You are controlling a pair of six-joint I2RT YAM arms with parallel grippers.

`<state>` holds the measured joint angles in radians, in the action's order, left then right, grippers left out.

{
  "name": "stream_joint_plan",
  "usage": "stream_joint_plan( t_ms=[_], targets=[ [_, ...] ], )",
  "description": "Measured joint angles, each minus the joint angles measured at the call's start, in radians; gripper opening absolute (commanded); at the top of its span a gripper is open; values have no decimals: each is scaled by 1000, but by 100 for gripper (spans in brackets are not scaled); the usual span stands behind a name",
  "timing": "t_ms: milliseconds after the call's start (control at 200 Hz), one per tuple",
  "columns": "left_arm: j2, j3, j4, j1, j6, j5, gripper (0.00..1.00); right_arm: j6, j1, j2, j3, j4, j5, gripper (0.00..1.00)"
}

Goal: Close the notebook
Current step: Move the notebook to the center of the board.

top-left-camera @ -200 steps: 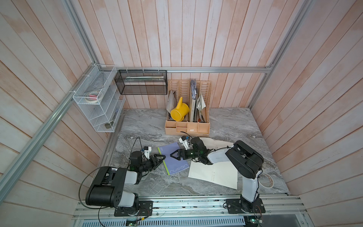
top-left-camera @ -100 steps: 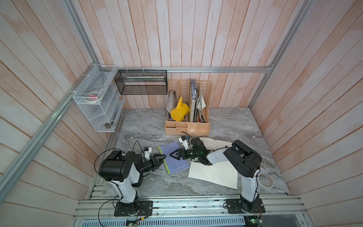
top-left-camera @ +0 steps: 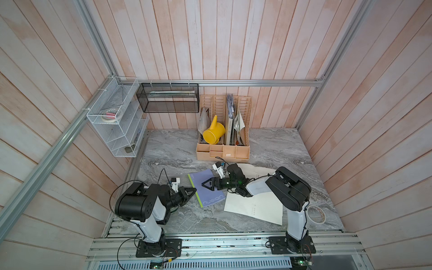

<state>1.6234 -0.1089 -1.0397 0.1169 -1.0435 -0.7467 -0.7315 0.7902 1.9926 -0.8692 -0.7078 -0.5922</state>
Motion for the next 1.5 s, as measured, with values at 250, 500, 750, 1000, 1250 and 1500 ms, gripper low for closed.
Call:
stream_joint_plan(
  t_ms=[250, 500, 750, 1000, 1250, 1500],
  targets=[
    [-222, -301, 761, 111, 301, 256, 0, 2, 0, 0, -12, 15, 11, 98],
    [-83, -581, 1219, 189, 389, 506, 0, 30, 8, -78, -24, 208, 26, 98],
    [-46, -733, 1494, 227, 370, 778, 0, 56, 2, -190, -21, 370, 47, 98],
    [15, -824, 1669, 235, 342, 932, 0, 80, -49, -327, 33, 410, 49, 98],
    [79, -896, 1753, 236, 320, 982, 0, 108, -125, -414, 111, 447, 47, 98],
    [118, -954, 1810, 153, 335, 996, 0, 133, -165, -469, 121, 480, 47, 98]
  ],
)
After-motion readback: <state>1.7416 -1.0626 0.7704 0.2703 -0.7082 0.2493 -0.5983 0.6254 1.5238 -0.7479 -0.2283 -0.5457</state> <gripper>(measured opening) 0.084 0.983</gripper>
